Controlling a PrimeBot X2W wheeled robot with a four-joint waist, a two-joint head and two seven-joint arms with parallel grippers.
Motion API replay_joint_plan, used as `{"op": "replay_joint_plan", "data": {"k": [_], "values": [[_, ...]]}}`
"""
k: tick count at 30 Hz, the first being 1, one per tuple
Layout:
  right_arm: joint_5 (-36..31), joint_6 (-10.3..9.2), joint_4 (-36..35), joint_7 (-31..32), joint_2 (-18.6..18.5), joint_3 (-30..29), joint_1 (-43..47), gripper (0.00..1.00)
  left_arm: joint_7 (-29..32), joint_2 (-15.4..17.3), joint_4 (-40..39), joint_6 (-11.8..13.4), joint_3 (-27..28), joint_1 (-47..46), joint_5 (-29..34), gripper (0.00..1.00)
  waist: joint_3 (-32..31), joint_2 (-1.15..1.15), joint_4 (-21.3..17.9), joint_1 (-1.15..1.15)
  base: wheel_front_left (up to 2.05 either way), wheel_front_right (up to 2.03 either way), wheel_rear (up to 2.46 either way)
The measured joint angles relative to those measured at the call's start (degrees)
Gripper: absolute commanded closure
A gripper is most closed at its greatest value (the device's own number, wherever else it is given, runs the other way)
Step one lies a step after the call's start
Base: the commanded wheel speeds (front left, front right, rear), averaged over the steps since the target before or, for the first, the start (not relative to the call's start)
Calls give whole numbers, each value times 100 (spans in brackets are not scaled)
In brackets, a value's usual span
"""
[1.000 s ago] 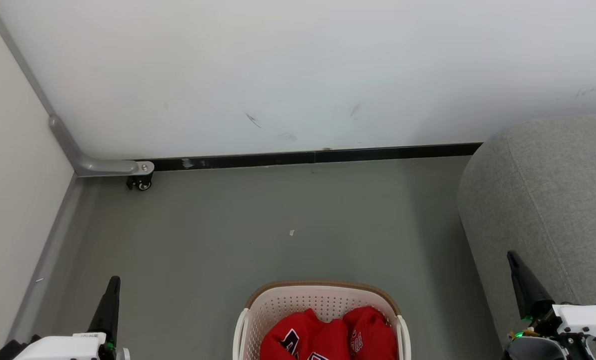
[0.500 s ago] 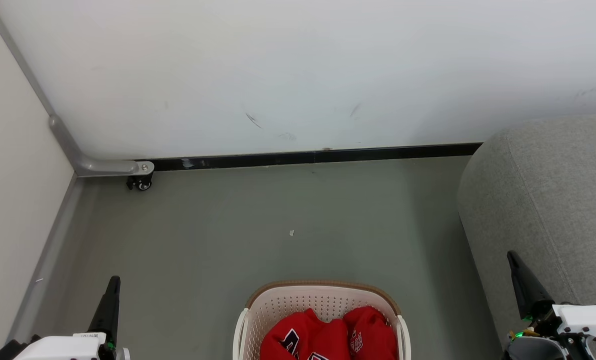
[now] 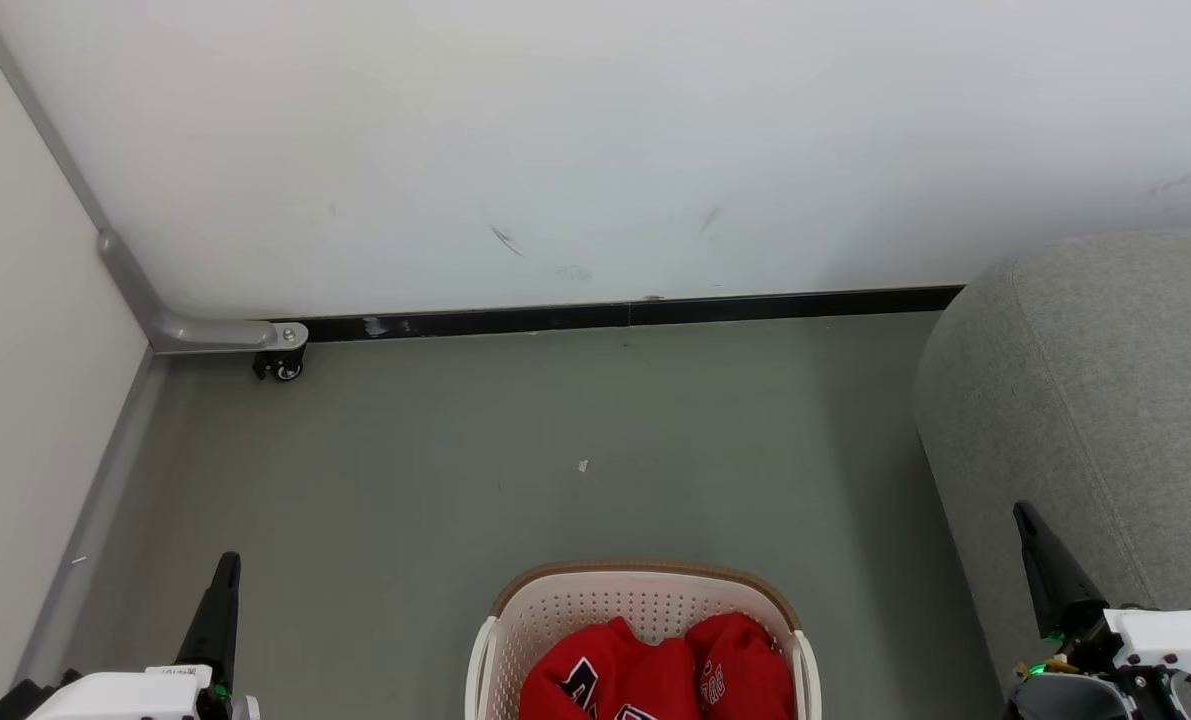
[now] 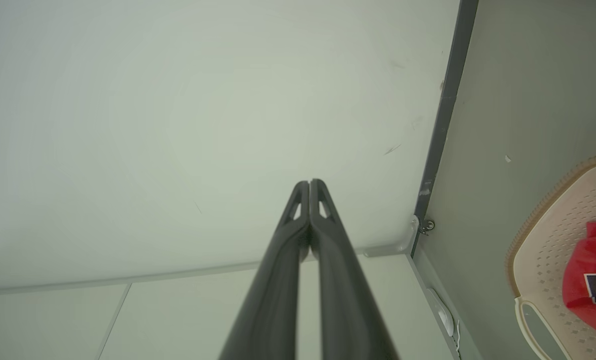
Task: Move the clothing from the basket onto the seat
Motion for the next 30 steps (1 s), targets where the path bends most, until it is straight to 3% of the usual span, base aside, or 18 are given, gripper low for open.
{"op": "replay_joint_plan", "data": {"k": [2, 3, 4, 5, 10, 24, 30], "values": [[0, 0, 0, 0, 0, -1, 0, 100, 0, 0, 0, 0, 0, 0, 0, 100, 0, 0, 0, 0, 0, 0, 0], [0, 0, 0, 0, 0, -1, 0, 0, 0, 0, 0, 0, 0, 0, 0, 0, 0, 0, 0, 0, 0, 0, 0], [2, -1, 10, -1, 3, 0, 7, 100, -1, -3, 12, 2, -1, 5, -1, 100, 0, 0, 0, 0, 0, 0, 0], [4, -1, 40, -2, 12, 3, 38, 0, -2, -22, 47, 3, -3, 27, -2, 0, 0, 0, 0, 0, 0, 0, 0], [10, -7, 274, -10, 146, 21, 309, 0, -8, -172, 280, 10, -55, 265, -1, 0, 0, 0, 0, 0, 0, 0, 0], [-376, -7, 147, -269, 143, 199, 299, 0, -314, -160, 92, 10, -282, 271, 382, 0, -4, 0, -2, 3, 0, 0, 0], [-777, -7, 67, -389, 123, 299, 299, 0, -441, -151, -18, 10, -353, 271, 743, 0, -13, 0, -2, 17, 0, 0, 0]]}}
